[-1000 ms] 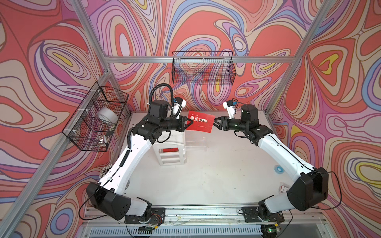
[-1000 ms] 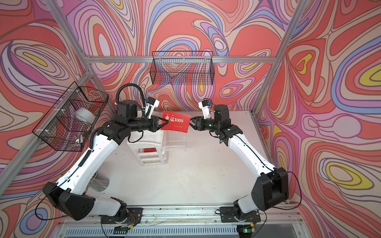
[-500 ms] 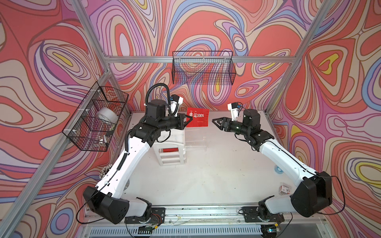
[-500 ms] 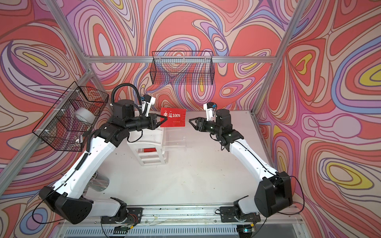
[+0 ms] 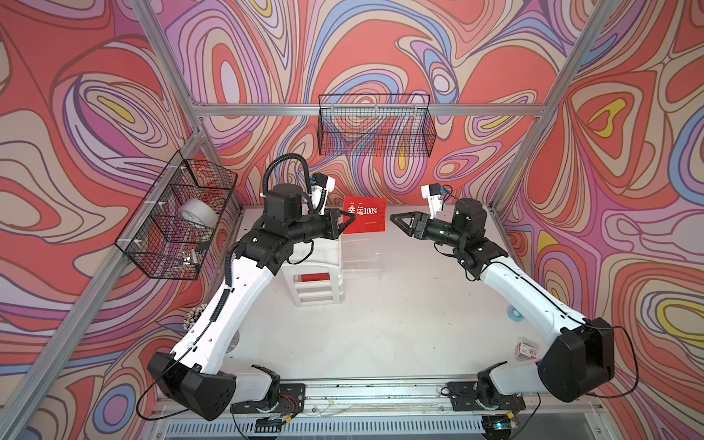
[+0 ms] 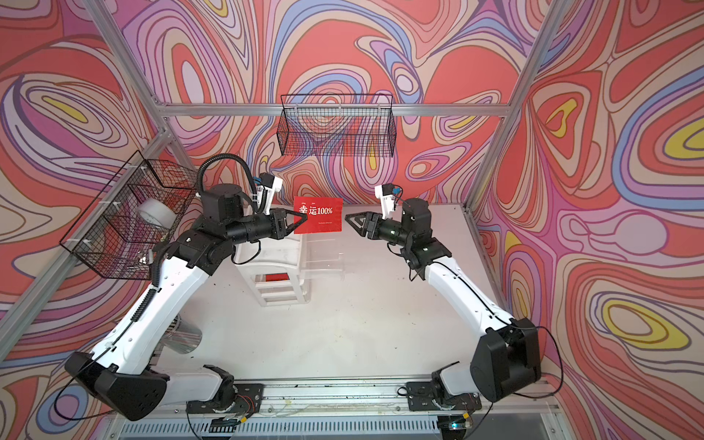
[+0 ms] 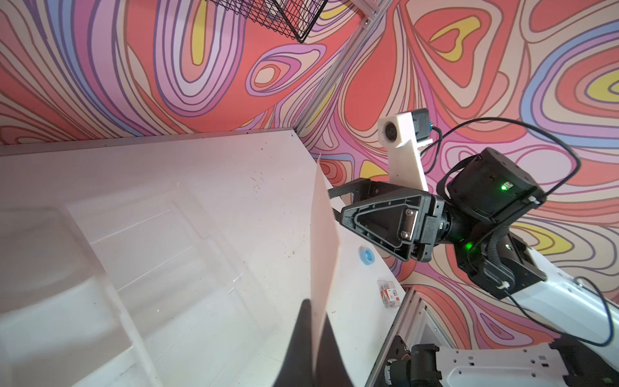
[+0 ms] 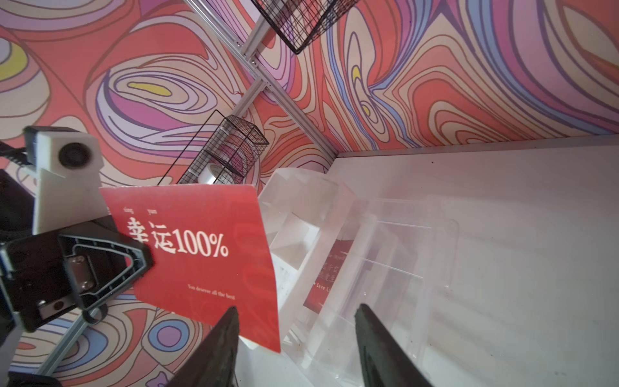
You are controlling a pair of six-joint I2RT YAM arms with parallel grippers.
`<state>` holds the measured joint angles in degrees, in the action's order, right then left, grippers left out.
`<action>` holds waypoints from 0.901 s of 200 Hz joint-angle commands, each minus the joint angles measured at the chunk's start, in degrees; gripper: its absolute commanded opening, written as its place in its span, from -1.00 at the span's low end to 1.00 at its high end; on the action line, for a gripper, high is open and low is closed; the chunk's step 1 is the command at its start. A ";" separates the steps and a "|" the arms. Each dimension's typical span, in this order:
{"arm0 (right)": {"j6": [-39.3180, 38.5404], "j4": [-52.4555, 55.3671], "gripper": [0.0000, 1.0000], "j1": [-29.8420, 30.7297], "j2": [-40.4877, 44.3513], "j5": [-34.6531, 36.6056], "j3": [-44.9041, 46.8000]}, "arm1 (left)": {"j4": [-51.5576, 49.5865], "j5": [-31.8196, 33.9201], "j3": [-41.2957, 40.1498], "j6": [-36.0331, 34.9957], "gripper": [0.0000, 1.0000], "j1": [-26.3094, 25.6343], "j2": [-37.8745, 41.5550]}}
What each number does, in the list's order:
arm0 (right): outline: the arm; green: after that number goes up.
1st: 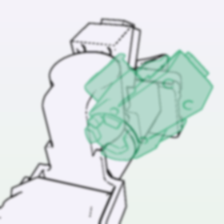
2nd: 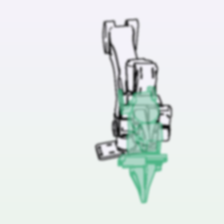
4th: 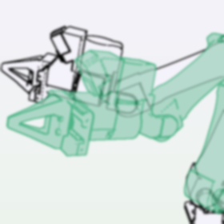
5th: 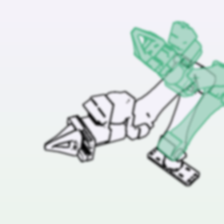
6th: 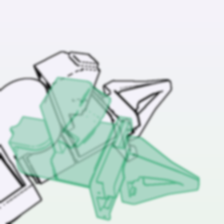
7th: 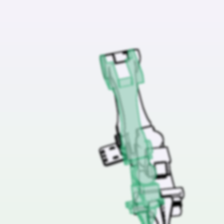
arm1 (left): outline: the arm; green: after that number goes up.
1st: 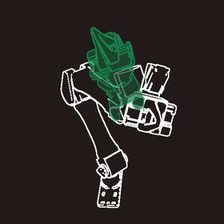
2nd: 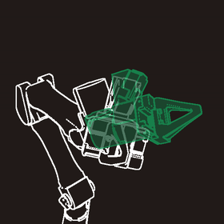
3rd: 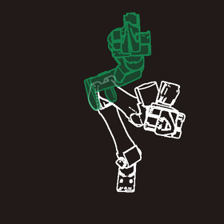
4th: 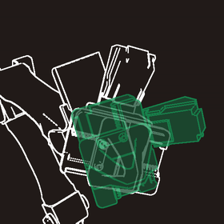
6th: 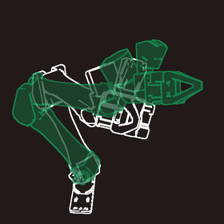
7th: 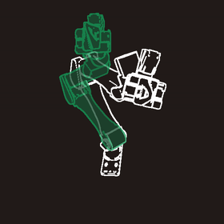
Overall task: Take the postcards out of the drawer
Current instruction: Place the postcard at the center of the board.
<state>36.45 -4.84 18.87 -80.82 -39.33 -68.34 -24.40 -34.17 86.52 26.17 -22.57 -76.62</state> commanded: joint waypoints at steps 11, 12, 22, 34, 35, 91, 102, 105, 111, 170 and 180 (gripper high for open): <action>4.19 -7.98 0.11 -0.11 -1.82 -4.97 -0.70 | 7.25 -5.48 -2.38 3.35 -1.00 -0.33 0.24; 4.35 -8.20 0.11 -0.09 -1.86 -5.01 -0.68 | 7.34 -5.52 -2.40 3.40 -1.00 -0.35 0.24; 5.18 -9.52 0.09 0.00 -2.38 -5.68 -0.66 | 7.98 -5.82 -2.58 3.73 -1.00 -0.29 0.18; 6.06 -11.18 0.06 0.19 -2.97 -6.38 -0.66 | 8.78 -6.08 -2.89 3.99 -1.00 -0.29 0.15; 6.12 -11.30 0.05 0.15 -3.00 -6.42 -0.61 | 8.81 -6.12 -2.91 3.98 -1.00 -0.33 0.15; 9.40 -16.99 -0.17 1.40 -4.06 -8.64 0.04 | 13.37 -7.02 -3.97 5.20 -1.00 -0.30 -0.79; 10.14 -18.15 -0.21 1.51 -3.96 -9.12 0.37 | 13.49 -7.08 -4.08 4.97 -1.00 -0.33 -1.15; 10.37 -18.58 -0.22 1.51 -3.95 -9.27 0.46 | 13.53 -7.05 -4.16 5.02 -1.00 -0.29 -1.21; 10.84 -19.24 -0.25 1.46 -3.82 -9.57 0.69 | 13.59 -6.83 -4.25 4.90 -1.00 -0.31 -1.33; 11.10 -19.76 -0.65 1.51 -2.47 -9.71 1.30 | 14.34 -5.29 -5.28 5.27 -1.00 -0.29 -1.69; 11.06 -19.69 -0.73 1.47 -2.31 -9.71 1.36 | 14.30 -5.12 -5.55 5.36 -1.00 -0.29 -1.69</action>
<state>47.57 -23.20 19.97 -84.33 -48.10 -67.85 -12.34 -39.90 82.02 30.37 -22.57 -77.78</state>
